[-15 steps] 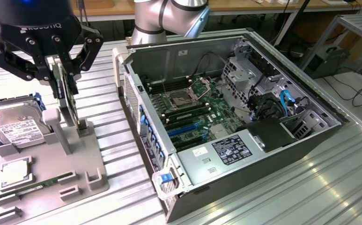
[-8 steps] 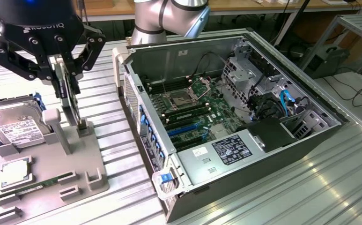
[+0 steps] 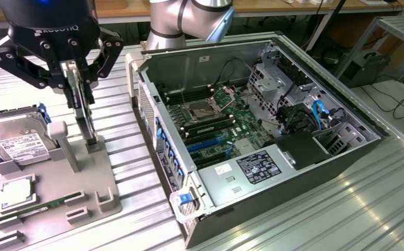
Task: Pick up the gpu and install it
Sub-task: 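Pick up the gpu and move the gpu toward the slot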
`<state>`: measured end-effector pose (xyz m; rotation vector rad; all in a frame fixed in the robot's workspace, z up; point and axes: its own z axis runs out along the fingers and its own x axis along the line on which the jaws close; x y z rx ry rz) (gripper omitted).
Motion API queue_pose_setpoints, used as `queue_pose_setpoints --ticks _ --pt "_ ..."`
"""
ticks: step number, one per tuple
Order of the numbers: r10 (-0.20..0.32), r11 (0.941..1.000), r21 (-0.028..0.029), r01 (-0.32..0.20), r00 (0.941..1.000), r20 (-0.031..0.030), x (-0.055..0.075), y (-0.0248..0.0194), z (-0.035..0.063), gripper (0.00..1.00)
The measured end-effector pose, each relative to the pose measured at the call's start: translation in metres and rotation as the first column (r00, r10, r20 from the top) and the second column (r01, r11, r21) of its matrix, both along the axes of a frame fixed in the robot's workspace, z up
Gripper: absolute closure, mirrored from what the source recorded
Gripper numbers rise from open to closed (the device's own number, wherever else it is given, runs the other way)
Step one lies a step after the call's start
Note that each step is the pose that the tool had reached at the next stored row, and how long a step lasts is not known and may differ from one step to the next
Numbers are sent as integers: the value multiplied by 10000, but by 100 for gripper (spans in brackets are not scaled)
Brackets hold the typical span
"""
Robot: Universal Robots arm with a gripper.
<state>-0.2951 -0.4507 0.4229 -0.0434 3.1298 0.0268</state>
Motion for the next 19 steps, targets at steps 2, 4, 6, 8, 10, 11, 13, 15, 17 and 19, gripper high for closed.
queue_pose_setpoints --ticks 2,4,6,8,10,11,13,15,17,19 --pt "0 10000 0 0 10000 0 18 0 0 72" --pt "0 10000 0 0 10000 0 40 0 0 72" --pt "0 10000 0 0 10000 0 68 0 0 72" --pt "0 10000 0 0 10000 1 86 0 0 72" --pt "0 10000 0 0 10000 0 105 0 0 72" --pt "0 10000 0 0 10000 0 116 0 0 72" --pt "0 10000 0 0 10000 0 134 0 0 72" --pt "0 10000 0 0 10000 1 152 0 0 72" --pt "0 10000 0 0 10000 0 171 0 0 72" --pt "0 10000 0 0 10000 0 191 0 0 72"
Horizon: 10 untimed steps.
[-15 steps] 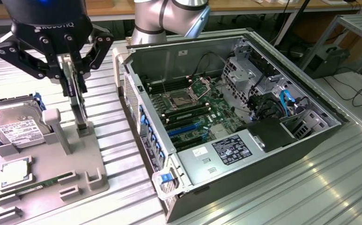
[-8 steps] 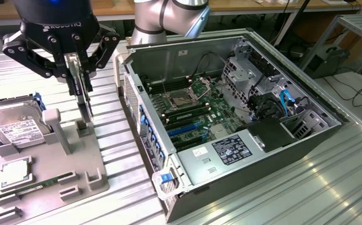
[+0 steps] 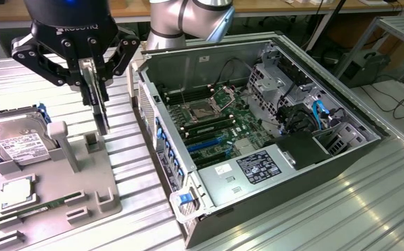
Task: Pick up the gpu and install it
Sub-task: 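Pick up the gpu and move the gpu toward the slot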
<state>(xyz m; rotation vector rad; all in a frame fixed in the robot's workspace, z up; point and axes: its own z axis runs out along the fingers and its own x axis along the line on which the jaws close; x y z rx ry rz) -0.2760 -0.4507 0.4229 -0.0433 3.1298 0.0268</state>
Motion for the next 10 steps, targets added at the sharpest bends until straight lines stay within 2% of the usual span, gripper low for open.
queue_pose_setpoints --ticks 10 --pt "0 10000 0 0 10000 1 109 0 0 72"
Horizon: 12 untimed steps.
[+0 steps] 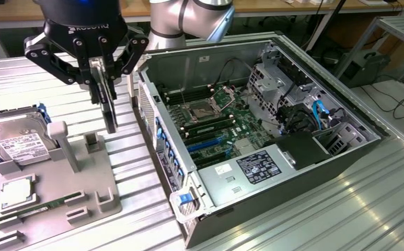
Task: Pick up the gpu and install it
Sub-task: 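Pick up the gpu and move the gpu toward the slot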
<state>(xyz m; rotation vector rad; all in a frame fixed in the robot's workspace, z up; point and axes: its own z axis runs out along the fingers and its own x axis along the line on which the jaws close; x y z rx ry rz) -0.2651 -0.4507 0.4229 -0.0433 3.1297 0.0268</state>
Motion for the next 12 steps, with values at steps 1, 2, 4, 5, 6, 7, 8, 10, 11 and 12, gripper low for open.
queue_pose_setpoints --ticks 1,2,4,5,6,7,8,10,11,12 --pt "0 10000 0 0 10000 -1 10 0 0 72" --pt "0 10000 0 0 10000 0 22 0 0 72" --pt "0 10000 0 0 10000 0 51 0 0 72" --pt "0 10000 -1 0 10000 -1 66 0 1 72" --pt "0 10000 0 0 10000 0 77 0 0 72" --pt "0 10000 1 0 10000 0 87 0 0 72" --pt "0 10000 0 0 10000 0 107 0 0 72" --pt "0 10000 0 0 10000 -1 131 0 0 72" --pt "1 10000 0 -1 10000 0 143 0 0 72" --pt "1 10000 0 -1 10000 -1 154 0 0 72"
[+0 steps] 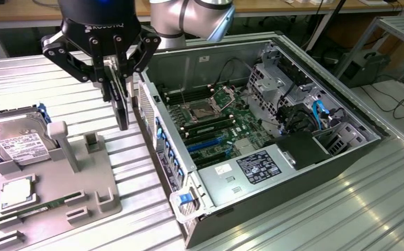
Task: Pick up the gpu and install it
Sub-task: 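Pick up the gpu and move the gpu toward the slot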
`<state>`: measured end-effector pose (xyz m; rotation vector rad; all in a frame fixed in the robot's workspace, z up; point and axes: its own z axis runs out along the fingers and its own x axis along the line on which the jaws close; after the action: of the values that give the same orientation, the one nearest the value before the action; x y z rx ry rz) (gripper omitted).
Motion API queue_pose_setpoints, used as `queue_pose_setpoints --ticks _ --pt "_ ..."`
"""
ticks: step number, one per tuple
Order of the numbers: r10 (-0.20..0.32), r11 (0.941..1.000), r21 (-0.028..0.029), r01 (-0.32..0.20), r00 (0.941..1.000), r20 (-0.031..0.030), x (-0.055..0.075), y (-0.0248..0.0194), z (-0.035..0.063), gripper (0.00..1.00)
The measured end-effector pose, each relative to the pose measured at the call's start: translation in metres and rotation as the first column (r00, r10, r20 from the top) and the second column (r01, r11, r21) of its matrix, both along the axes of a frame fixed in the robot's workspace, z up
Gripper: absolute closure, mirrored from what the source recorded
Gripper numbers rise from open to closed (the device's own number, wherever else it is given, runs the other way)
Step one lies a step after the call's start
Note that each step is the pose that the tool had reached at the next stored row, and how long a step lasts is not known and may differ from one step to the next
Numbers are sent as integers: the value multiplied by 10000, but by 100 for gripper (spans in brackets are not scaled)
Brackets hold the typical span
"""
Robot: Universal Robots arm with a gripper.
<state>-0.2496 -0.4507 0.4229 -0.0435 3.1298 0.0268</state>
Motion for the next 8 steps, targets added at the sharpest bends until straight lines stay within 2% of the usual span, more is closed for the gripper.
queue_pose_setpoints --ticks 8 --pt "-1 10000 0 1 10000 0 90 0 0 72"
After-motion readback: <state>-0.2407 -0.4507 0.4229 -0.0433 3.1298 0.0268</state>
